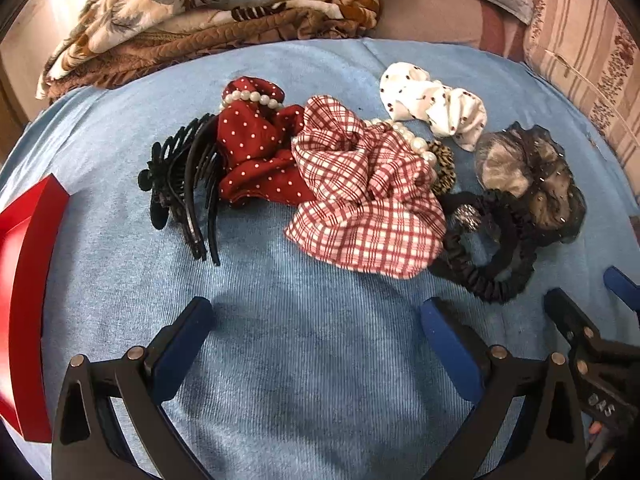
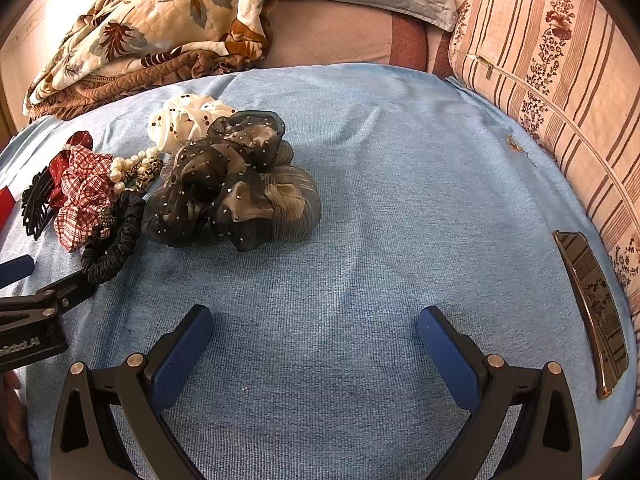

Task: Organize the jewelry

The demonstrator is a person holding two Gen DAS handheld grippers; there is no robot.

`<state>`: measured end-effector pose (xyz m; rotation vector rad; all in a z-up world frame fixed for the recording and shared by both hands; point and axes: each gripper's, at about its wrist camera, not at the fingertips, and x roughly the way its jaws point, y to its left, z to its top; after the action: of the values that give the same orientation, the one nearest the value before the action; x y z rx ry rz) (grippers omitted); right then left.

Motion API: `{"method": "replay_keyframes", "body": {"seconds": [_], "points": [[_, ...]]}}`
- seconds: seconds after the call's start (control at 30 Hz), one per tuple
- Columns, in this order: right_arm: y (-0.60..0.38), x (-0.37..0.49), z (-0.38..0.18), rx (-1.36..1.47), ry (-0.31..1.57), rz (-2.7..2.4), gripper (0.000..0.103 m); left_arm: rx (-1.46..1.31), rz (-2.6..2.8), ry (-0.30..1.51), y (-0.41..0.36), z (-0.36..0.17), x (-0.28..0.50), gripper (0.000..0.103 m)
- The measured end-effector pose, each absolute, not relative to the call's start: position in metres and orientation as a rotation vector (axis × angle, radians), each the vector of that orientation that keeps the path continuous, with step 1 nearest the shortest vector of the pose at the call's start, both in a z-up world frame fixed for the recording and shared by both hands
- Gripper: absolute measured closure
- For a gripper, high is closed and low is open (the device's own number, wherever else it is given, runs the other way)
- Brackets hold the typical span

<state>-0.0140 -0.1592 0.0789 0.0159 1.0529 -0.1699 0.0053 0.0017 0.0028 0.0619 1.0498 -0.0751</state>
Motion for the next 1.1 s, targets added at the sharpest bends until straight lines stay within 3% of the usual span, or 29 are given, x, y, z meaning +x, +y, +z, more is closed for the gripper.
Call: {"method": "replay_keyframes", "body": {"seconds": [0.13, 0.37, 0.5, 1.1], "points": [[-0.161, -0.015, 0.079, 0.038, 1.092, -0.153, 0.000, 0.023, -0.103, 1.037, 0.012, 0.018, -0.013, 0.000], [-0.151, -0.032, 0.082, 0.039, 1.074, -0.163, 0.000, -0.010, -0.053, 0.853, 0.047, 0.077, -0.084, 0.000], [-0.138, -0.047, 0.091, 0.033, 1.047, -0.174, 0.000, -0.038, -0.047, 0.857, 0.068, 0.091, -0.103, 0.000], [-0.099, -0.150, 0.168, 0.087, 0.781, -0.249, 0.001, 0.021, 0.035, 0.621, 0.092, 0.149, -0.193, 0.000]]}}
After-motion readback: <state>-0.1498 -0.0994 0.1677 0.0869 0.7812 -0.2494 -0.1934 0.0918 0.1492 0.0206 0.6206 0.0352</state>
